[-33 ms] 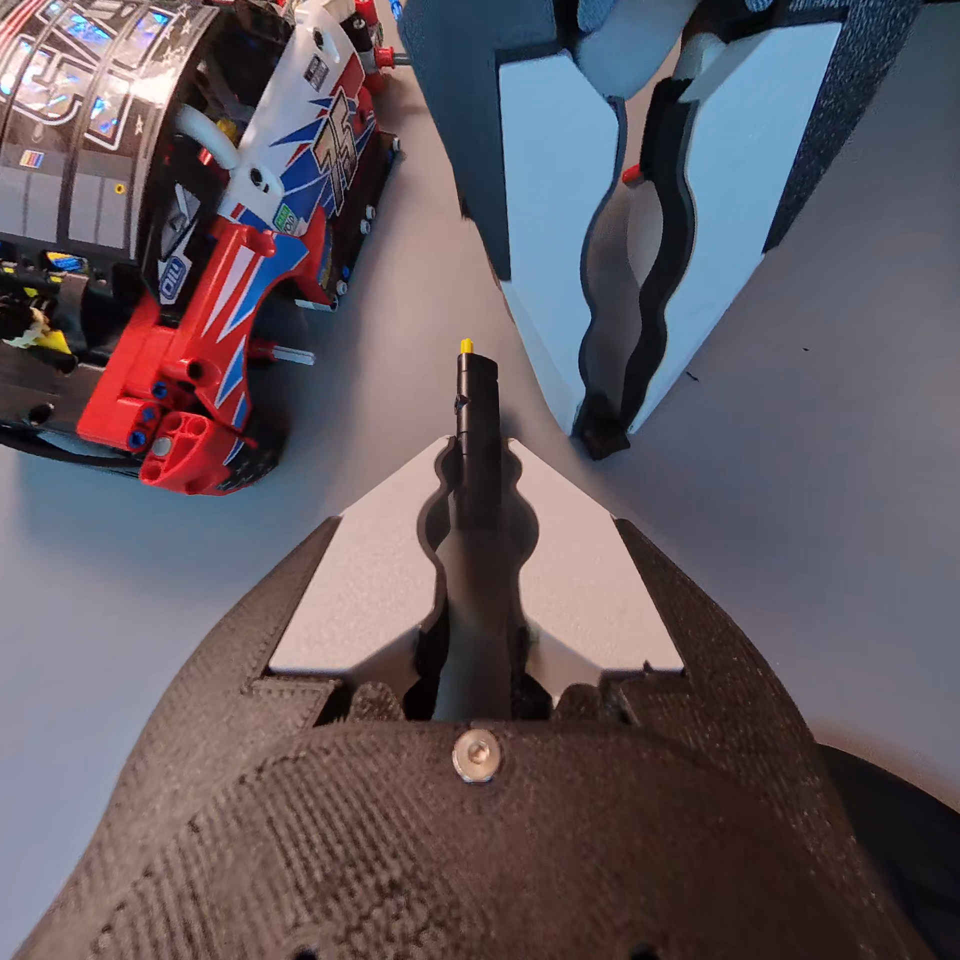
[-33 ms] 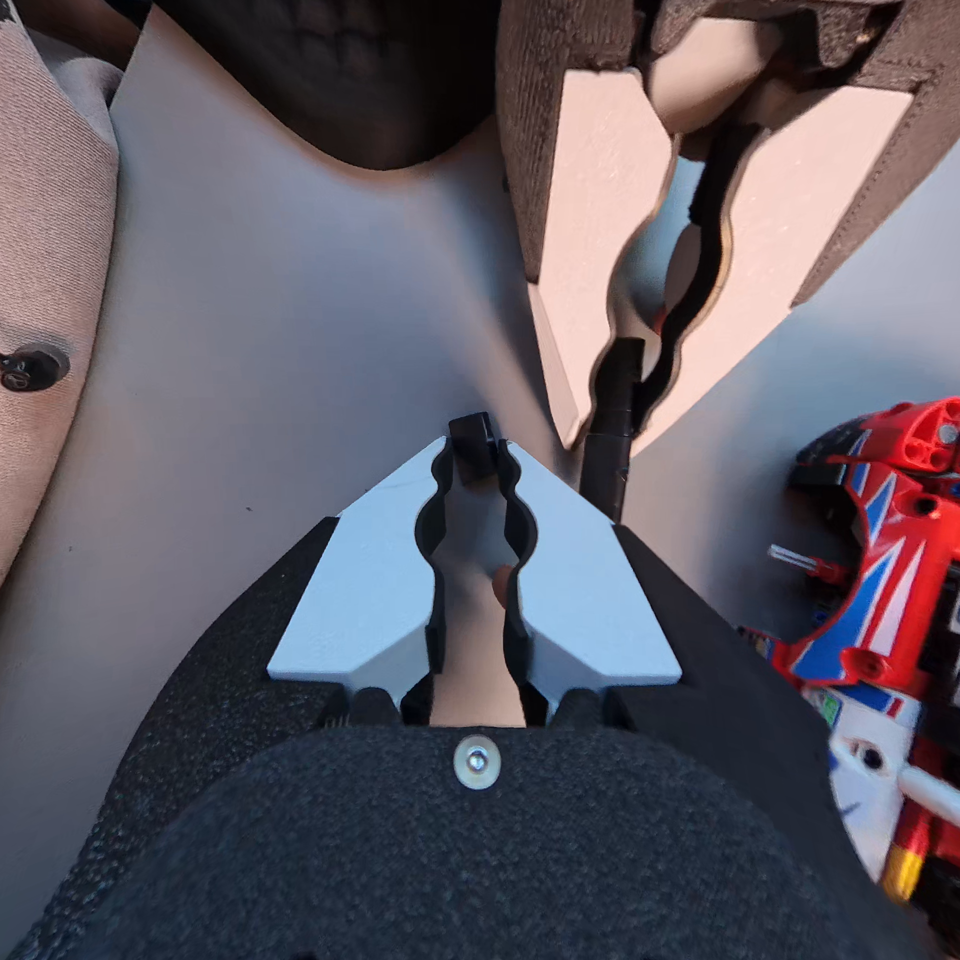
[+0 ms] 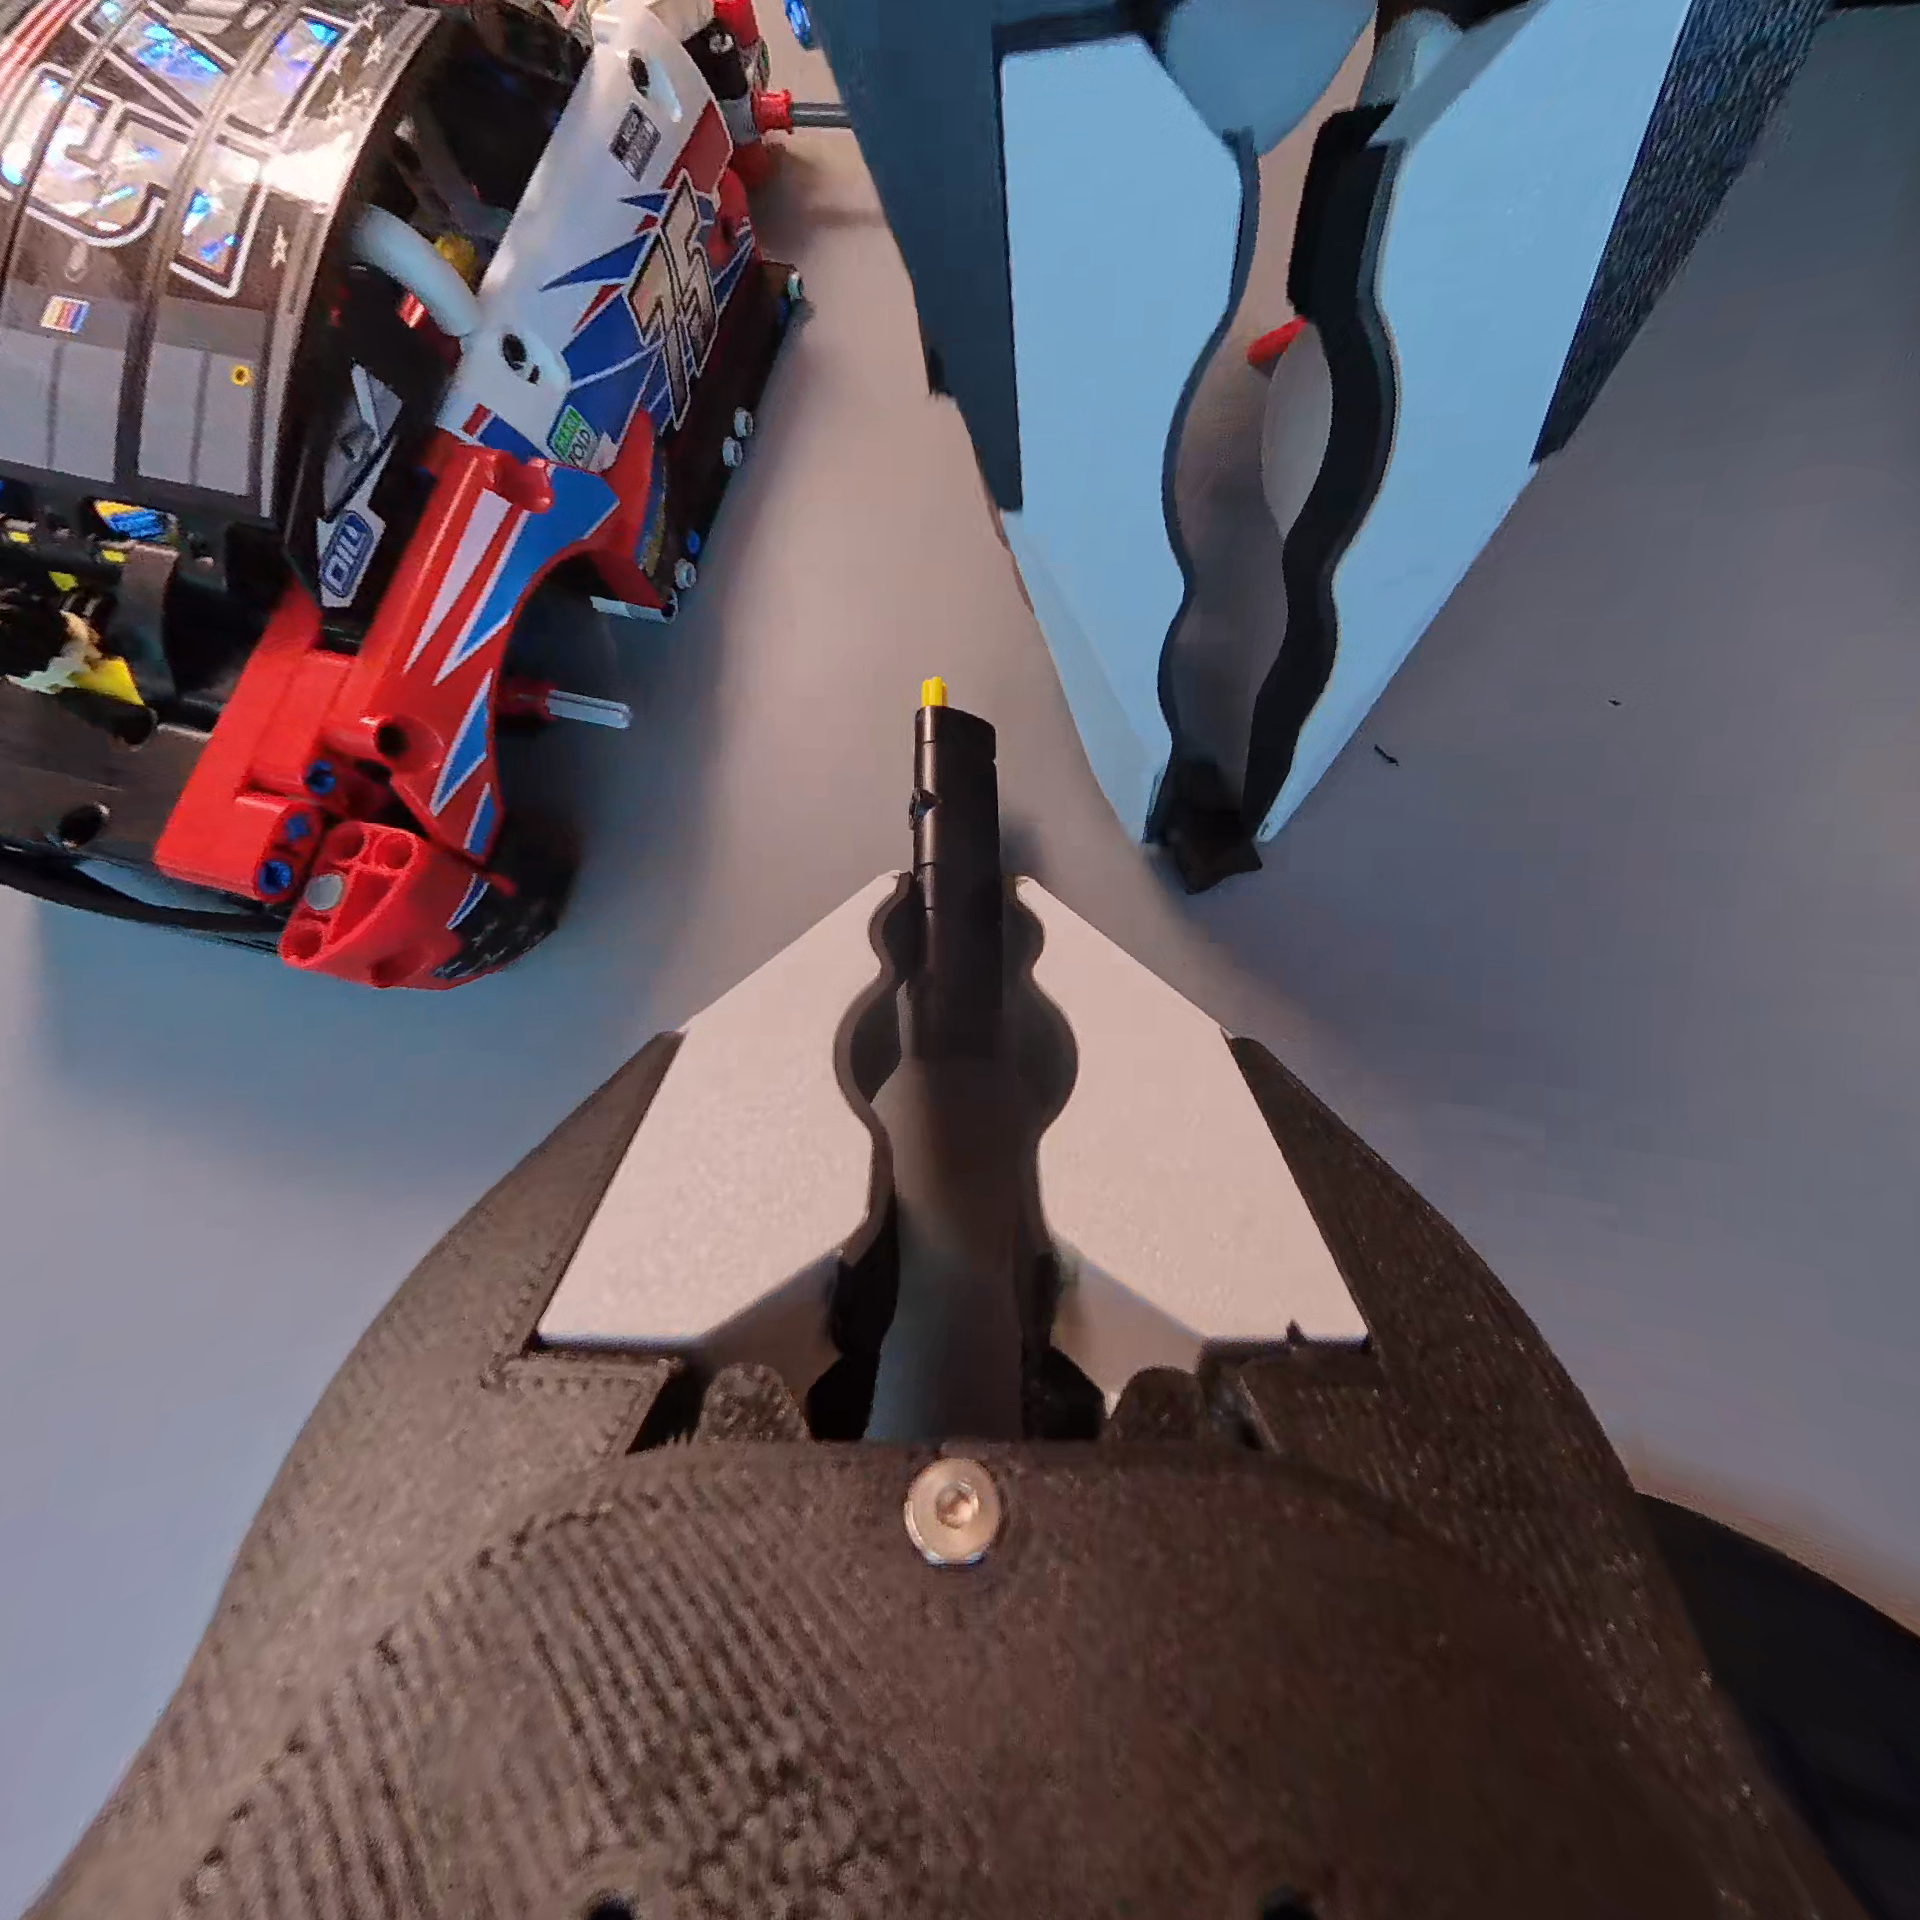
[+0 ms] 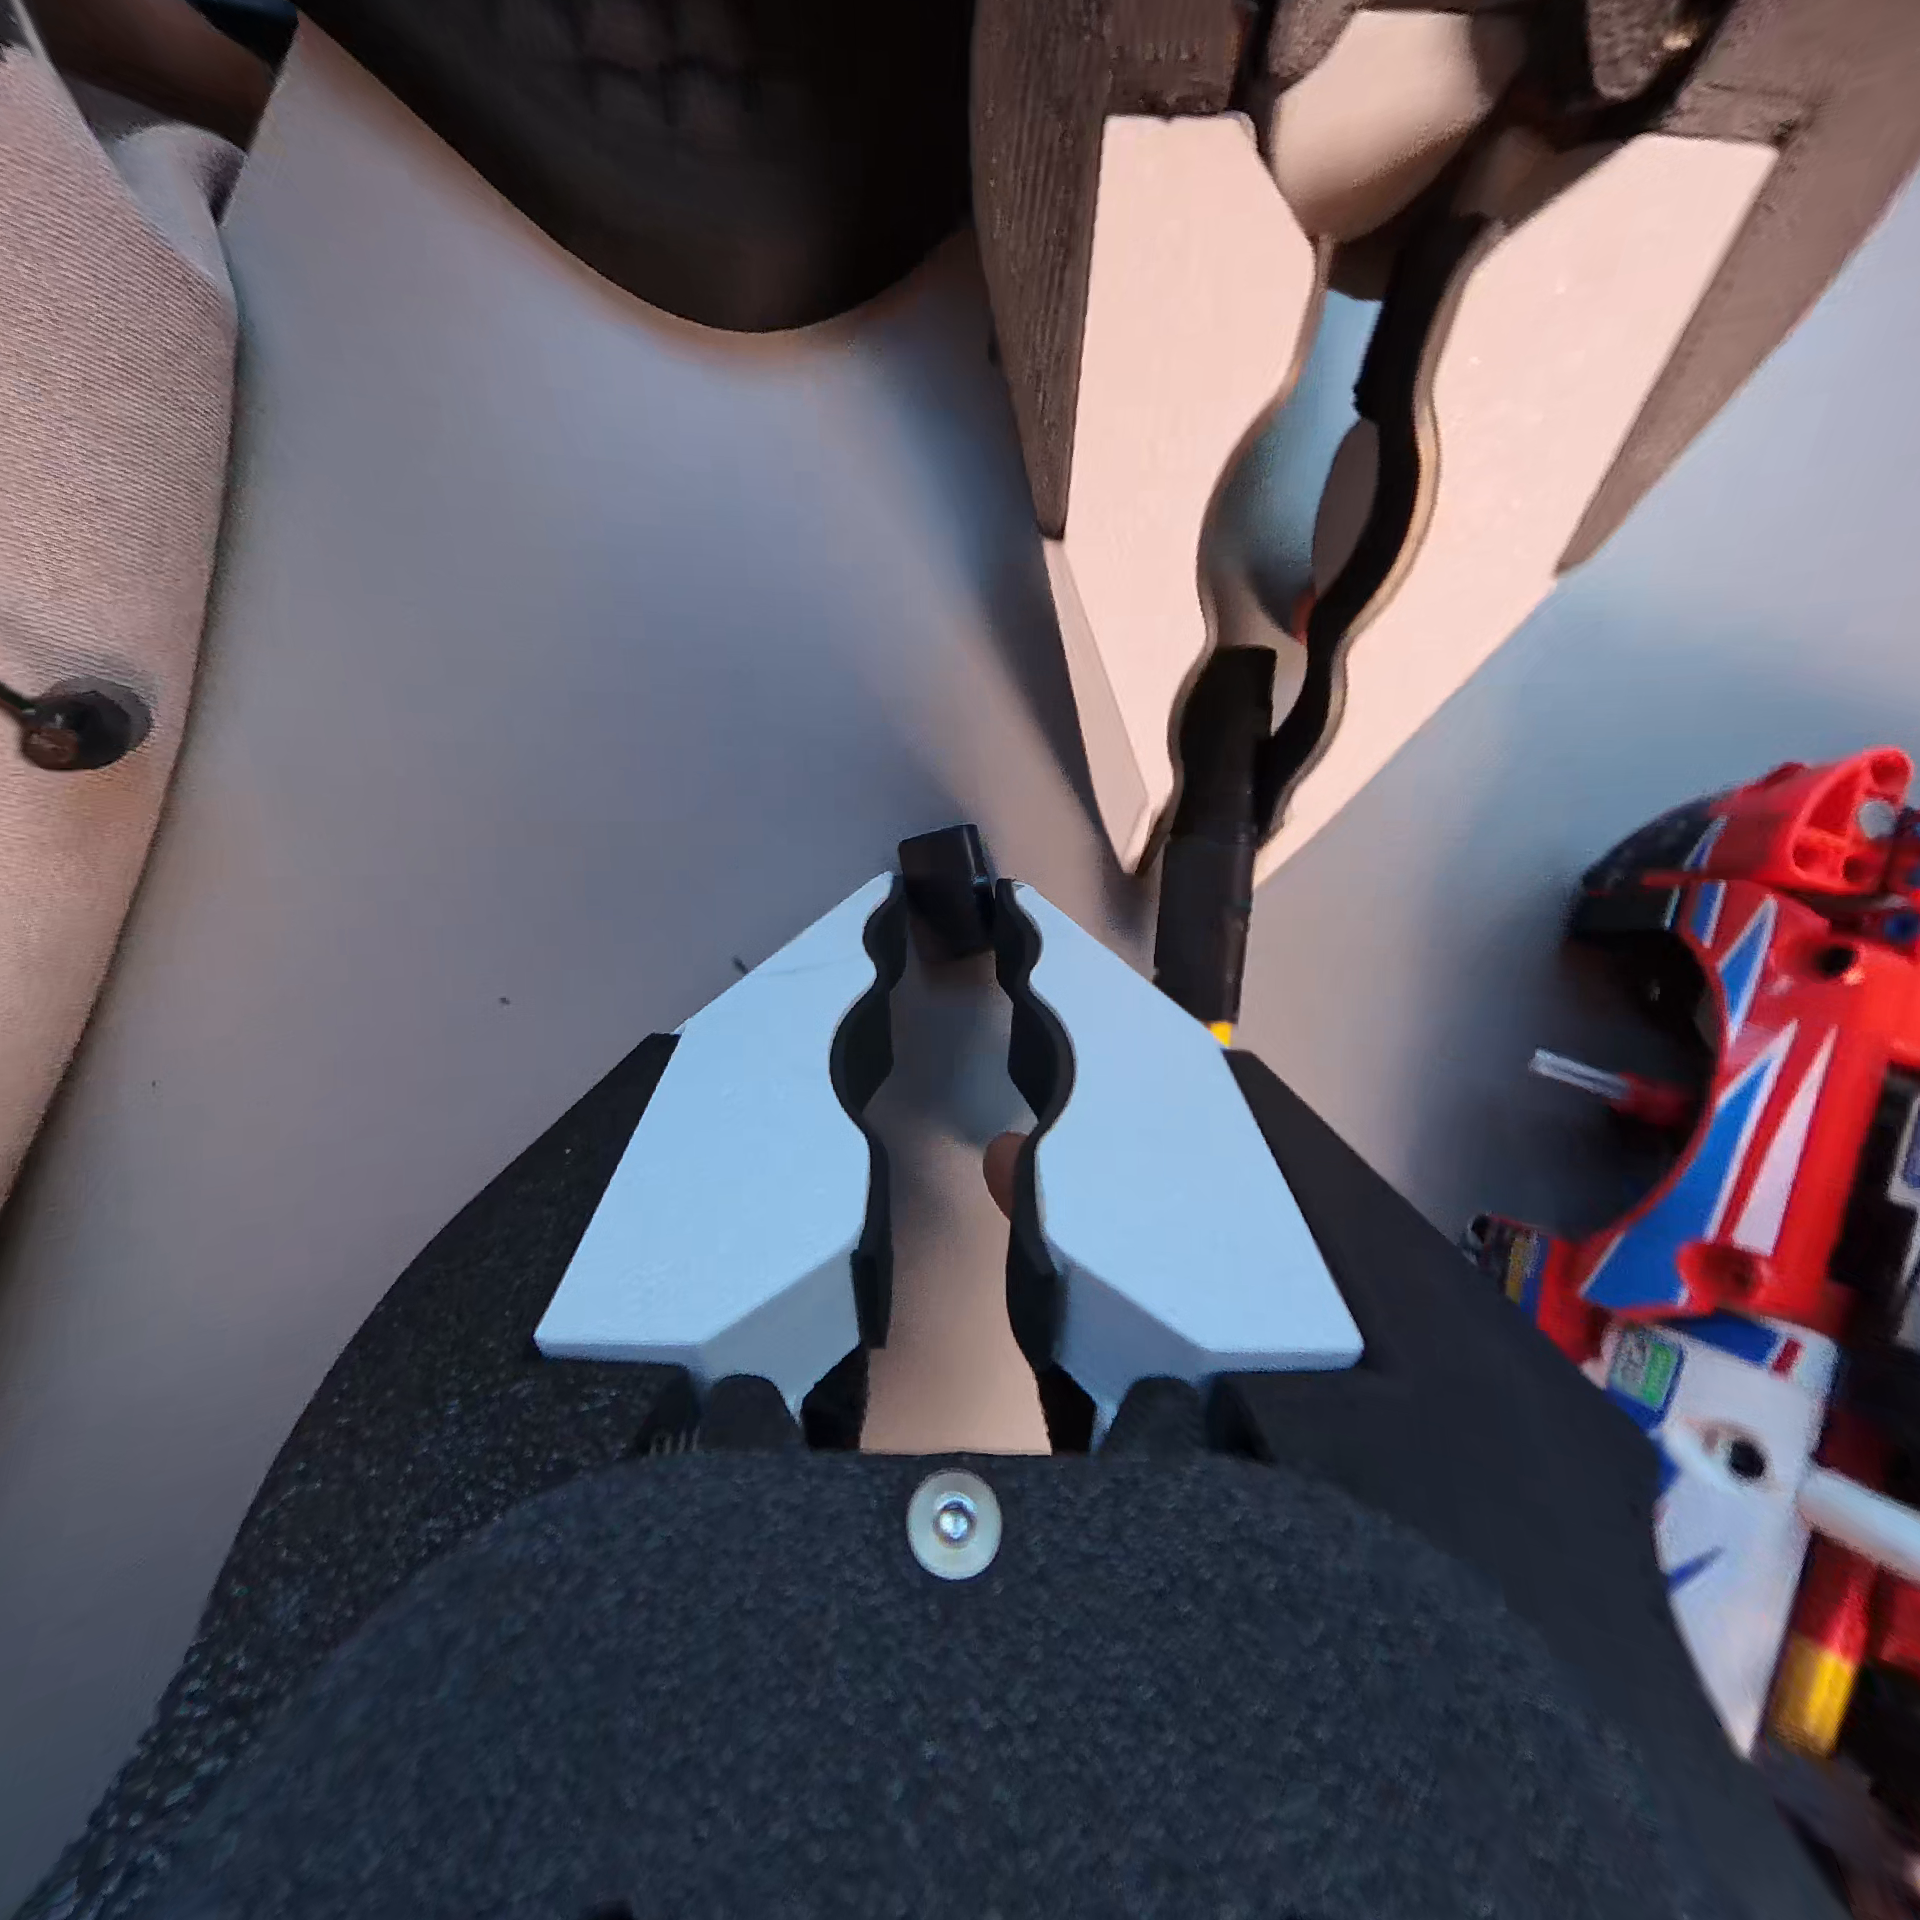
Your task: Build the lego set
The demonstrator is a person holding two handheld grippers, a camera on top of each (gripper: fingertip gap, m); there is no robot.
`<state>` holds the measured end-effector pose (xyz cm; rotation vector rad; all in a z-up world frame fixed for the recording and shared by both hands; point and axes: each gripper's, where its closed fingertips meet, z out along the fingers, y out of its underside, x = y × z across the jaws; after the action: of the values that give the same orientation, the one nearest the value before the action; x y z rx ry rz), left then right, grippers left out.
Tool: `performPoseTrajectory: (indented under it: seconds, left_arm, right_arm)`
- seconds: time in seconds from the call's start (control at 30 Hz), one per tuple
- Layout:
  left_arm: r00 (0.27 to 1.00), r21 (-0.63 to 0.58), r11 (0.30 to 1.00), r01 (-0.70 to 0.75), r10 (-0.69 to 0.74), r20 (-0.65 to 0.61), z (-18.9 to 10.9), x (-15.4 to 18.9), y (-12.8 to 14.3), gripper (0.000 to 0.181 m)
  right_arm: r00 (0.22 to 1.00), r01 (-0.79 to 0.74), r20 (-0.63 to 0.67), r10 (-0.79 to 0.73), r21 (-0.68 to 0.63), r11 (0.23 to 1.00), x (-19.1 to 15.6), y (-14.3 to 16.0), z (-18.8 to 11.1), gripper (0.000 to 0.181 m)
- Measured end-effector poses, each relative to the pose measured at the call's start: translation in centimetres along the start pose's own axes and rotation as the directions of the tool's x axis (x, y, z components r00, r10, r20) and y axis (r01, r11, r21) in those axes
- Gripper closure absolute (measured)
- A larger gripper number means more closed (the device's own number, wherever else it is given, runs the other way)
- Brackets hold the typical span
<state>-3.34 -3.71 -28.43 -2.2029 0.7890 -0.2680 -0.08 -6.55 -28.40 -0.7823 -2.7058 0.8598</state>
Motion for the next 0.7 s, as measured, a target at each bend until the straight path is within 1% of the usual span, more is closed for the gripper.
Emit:
performPoseTrajectory:
  seconds: [0.07, 0.17, 0.23, 0.3, 0.37, 0.47, 0.7]
  left_arm:
    - [0.999, 0.016, 0.999, 0.035, -0.034, -0.043, -0.1, 0.6, -0.4, 0.167]
    - [0.976, 0.097, 0.981, 0.166, -0.15, -0.156, -0.6, 1.6, -2.1, 0.168]
    - [0.955, 0.128, 0.963, 0.238, -0.208, -0.212, -0.8, 1.9, -3.0, 0.168]
    - [0.954, 0.136, 0.962, 0.238, -0.205, -0.22, -0.7, 2.1, -3.2, 0.168]
    - [0.961, 0.13, 0.968, 0.216, -0.187, -0.202, -0.3, 2.3, -3.3, 0.168]
    - [0.97, 0.123, 0.975, 0.187, -0.164, -0.179, 0.3, 2.8, -3.8, 0.168]
    - [0.97, 0.071, 0.981, 0.183, -0.169, -0.173, 1.7, 3.2, -3.3, 0.168]
  right_arm:
    - [0.998, -0.065, -0.004, 0.065, 0.06, 0.996, -0.1, 0.4, -1.5, 0.167]
    - [0.985, -0.139, -0.09, 0.15, 0.116, 0.983, 0.8, 2.2, -4.4, 0.167]
    - [0.97, -0.177, -0.142, 0.199, 0.153, 0.972, 1.1, 3.3, -6.0, 0.167]
    - [0.954, -0.204, -0.179, 0.24, 0.198, 0.959, 1.4, 4.0, -7.1, 0.167]
    - [0.945, -0.212, -0.198, 0.261, 0.24, 0.947, 1.6, 4.4, -7.6, 0.167]
    - [0.944, -0.197, -0.205, 0.257, 0.274, 0.941, 1.3, 4.5, -7.4, 0.167]
    - [0.953, -0.152, -0.225, 0.204, 0.229, 0.961, 1.3, 4.7, -6.3, 0.167]
